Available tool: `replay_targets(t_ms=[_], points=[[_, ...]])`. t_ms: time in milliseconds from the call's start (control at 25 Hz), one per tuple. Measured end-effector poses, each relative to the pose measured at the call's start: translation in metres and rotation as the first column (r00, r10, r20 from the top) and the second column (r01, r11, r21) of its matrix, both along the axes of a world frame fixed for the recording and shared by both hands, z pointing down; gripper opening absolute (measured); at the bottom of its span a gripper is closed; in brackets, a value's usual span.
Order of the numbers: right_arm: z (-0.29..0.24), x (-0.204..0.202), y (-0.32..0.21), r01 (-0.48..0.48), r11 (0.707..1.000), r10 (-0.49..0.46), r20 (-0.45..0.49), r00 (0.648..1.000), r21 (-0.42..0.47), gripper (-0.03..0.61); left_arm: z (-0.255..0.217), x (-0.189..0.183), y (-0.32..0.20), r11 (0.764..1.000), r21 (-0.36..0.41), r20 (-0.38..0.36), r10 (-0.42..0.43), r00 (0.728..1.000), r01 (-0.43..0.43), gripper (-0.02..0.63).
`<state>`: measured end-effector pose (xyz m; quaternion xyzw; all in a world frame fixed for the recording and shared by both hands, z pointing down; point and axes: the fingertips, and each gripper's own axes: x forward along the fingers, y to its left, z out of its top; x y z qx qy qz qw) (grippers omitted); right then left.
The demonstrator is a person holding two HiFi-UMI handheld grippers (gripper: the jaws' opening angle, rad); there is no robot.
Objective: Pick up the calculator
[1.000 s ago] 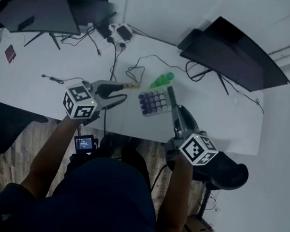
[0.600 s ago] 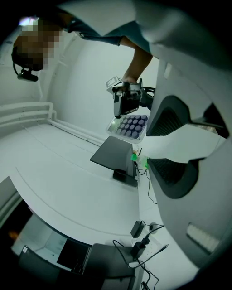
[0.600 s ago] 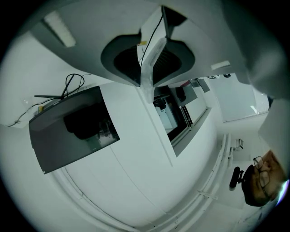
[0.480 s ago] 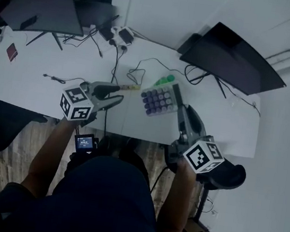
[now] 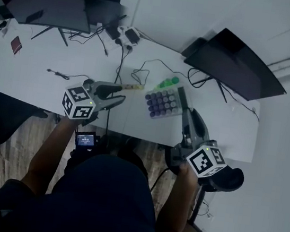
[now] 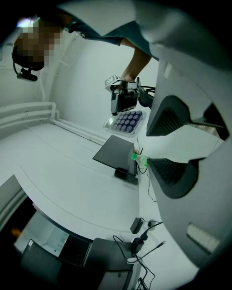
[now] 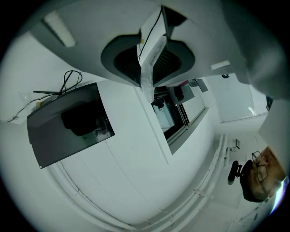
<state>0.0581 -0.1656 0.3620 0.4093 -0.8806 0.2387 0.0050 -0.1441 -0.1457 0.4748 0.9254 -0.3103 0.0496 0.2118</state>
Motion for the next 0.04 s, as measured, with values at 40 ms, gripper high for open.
replay_targets(t_ms=[40], points=[[-0.0006, 0.0003, 0.0006, -0.001, 1.000, 0.001, -0.001, 1.000, 0.000, 0.091, 0.0001, 0.0000, 0.0003, 1.000, -0.001, 0.000, 0.001, 1.000, -0.001, 0.152]])
